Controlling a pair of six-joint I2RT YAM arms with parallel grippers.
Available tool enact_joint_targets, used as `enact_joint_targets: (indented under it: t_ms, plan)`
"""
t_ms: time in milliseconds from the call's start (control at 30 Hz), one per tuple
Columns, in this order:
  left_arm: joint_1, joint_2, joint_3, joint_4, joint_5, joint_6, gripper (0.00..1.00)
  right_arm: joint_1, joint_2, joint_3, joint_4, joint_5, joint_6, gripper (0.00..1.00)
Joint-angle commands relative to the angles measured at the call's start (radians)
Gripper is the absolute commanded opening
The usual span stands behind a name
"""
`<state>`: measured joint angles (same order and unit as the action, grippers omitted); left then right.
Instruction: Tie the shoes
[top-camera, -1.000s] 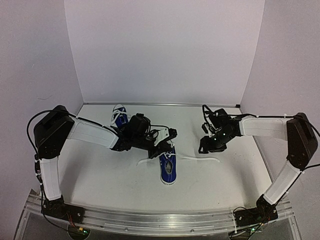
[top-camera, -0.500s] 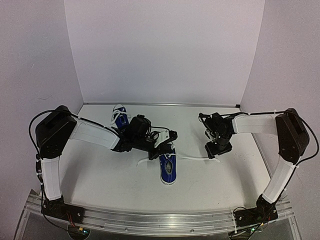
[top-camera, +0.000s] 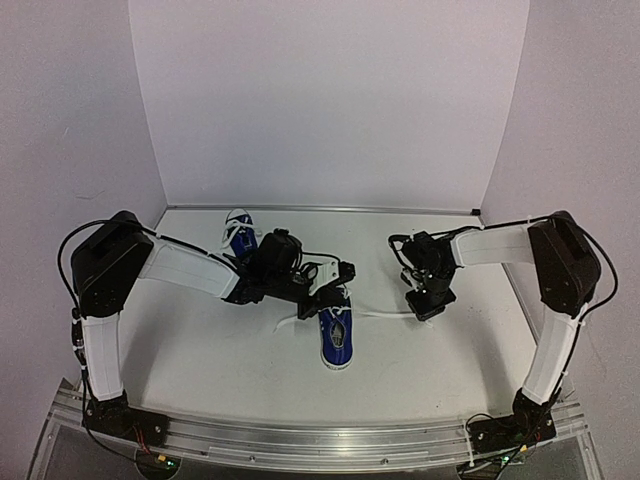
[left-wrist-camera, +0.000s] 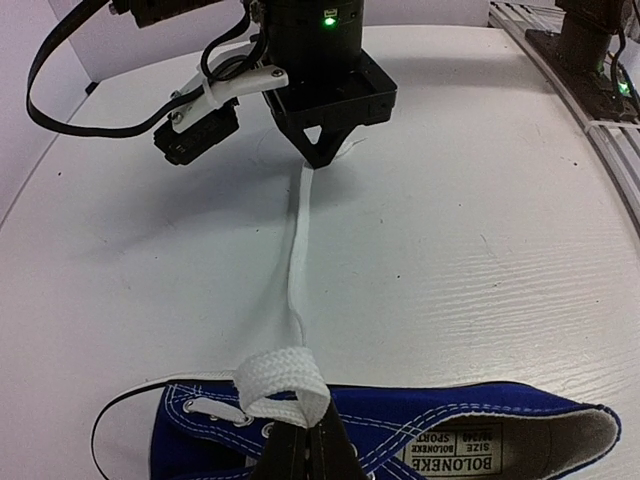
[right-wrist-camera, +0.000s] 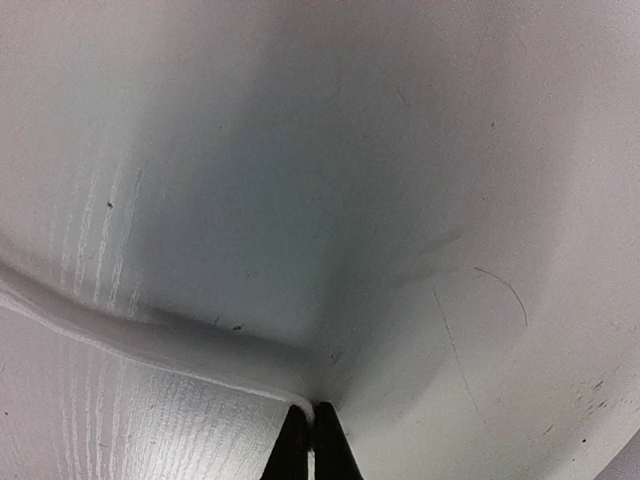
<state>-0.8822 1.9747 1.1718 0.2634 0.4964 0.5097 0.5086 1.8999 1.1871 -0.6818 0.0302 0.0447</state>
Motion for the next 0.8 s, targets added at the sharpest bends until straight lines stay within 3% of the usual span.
enact_joint_targets:
  t_ms: [0,133,300,567,767]
  plan:
    - [-0.003,-0.007,-0.009,0.065,0.02,0.039,0.0,-0.009,0.0,0.029,-0.018,-0.017,-0.01,0.0]
    - [-0.003,-0.015,-0.045,0.115,0.013,0.048,0.0,-0.025,-0.092,0.102,0.021,-0.076,0.01,0.0]
    - [-0.003,-0.035,-0.106,0.206,0.007,0.063,0.0,-0.027,-0.12,0.315,0.049,-0.219,0.015,0.0]
    - [-0.005,-0.05,-0.157,0.244,0.005,0.104,0.0,0.1,0.084,0.725,0.067,-0.479,0.047,0.0]
    - [-0.004,-0.058,-0.16,0.216,-0.003,0.13,0.0,0.238,0.255,0.913,0.067,-0.591,0.092,0.01]
